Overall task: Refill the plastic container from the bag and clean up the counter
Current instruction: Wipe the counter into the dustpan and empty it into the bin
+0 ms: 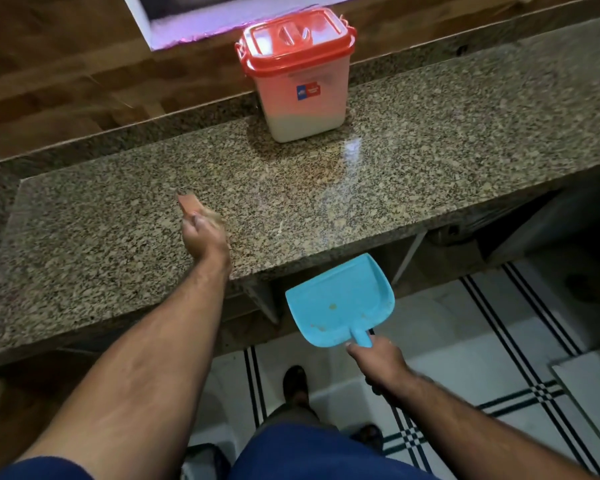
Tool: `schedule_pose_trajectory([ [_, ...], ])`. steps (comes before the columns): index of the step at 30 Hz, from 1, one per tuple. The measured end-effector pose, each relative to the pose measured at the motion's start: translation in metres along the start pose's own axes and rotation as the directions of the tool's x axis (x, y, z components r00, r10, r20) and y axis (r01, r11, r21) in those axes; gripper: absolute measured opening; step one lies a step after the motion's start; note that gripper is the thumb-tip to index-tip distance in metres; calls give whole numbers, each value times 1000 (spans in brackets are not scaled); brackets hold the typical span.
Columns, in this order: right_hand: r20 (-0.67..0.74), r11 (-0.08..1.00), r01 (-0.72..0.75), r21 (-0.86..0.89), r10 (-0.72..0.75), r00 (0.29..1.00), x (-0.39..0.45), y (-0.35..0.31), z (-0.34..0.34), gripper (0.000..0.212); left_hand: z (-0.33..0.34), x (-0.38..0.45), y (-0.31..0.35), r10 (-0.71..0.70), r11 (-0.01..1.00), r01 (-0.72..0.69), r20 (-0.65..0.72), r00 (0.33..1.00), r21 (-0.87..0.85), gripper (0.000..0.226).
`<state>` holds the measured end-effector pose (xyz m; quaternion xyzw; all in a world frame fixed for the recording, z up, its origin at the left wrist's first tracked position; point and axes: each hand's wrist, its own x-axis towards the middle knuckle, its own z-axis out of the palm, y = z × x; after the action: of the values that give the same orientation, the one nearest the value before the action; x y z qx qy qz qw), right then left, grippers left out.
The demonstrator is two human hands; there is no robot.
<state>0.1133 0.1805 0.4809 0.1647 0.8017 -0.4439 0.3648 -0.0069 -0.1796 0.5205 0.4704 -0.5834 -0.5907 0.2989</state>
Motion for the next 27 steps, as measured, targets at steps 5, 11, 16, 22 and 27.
schedule_pose_trajectory([
  [5,-4,999,0,33,0,1000,13,-17,12,20,14,11,4,59,988,-77,132,990,137,34],
  [11,42,986,-98,137,94,995,22,-33,25,14,36,36,-5,121,953,-206,341,932,223,42],
  [16,43,979,-131,156,126,991,33,-42,31,19,50,30,-3,44,981,-103,328,944,166,27],
  [22,3,972,-193,132,195,981,49,-53,38,30,60,35,-13,109,902,-340,624,774,265,49],
  [27,-17,973,-201,118,204,979,54,-69,42,28,65,-9,-43,-3,609,-652,823,568,451,42],
])
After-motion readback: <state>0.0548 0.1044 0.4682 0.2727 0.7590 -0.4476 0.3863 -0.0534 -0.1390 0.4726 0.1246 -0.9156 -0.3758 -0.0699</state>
